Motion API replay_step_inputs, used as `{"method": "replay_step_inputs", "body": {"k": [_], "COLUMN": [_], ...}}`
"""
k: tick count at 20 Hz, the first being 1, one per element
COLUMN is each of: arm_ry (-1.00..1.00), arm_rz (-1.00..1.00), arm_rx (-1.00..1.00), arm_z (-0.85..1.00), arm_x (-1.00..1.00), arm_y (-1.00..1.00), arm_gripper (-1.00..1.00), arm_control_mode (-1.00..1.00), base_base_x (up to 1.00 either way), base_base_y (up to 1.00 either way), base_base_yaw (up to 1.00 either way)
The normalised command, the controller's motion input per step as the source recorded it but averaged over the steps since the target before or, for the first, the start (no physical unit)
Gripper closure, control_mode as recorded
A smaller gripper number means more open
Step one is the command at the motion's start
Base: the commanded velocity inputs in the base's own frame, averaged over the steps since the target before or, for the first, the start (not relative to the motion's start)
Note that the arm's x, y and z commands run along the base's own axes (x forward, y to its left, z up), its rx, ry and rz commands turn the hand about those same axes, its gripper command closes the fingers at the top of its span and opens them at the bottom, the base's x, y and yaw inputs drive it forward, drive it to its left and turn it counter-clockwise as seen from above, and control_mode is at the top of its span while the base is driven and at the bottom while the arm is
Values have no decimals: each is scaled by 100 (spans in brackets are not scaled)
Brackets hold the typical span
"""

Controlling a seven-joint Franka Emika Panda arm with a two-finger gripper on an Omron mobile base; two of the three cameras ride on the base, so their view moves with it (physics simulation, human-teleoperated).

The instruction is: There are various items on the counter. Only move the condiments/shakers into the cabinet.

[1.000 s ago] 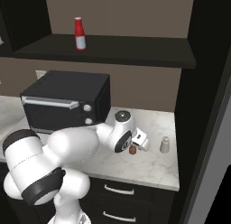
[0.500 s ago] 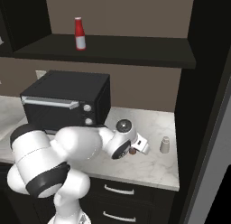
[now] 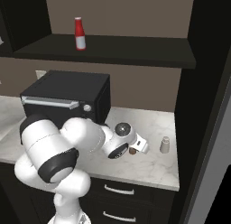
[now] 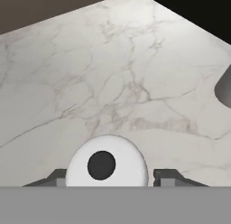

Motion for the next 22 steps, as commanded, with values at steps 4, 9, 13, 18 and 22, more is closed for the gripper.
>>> {"method": "replay_step_inputs", "body": {"k": [4, 9, 13, 18, 22], "arm_ry": [-6, -5, -13, -8, -3], "arm_rz": [0, 0, 0, 0, 0], "arm_rx": [0, 0, 0, 0, -1], "arm_z": [23, 95, 100, 100, 100], "arm_x": [-10, -36, -43, -20, -30], "arm_y": [0, 0, 0, 2, 3], "arm_gripper": [100, 100, 100, 100, 100], "arm_control_mode": [-100, -100, -100, -100, -100], "base_base_x": [0, 0, 0, 0, 0], "base_base_y": [0, 0, 0, 0, 0], "base_base_yaw": [0, 0, 0, 0, 0]}}
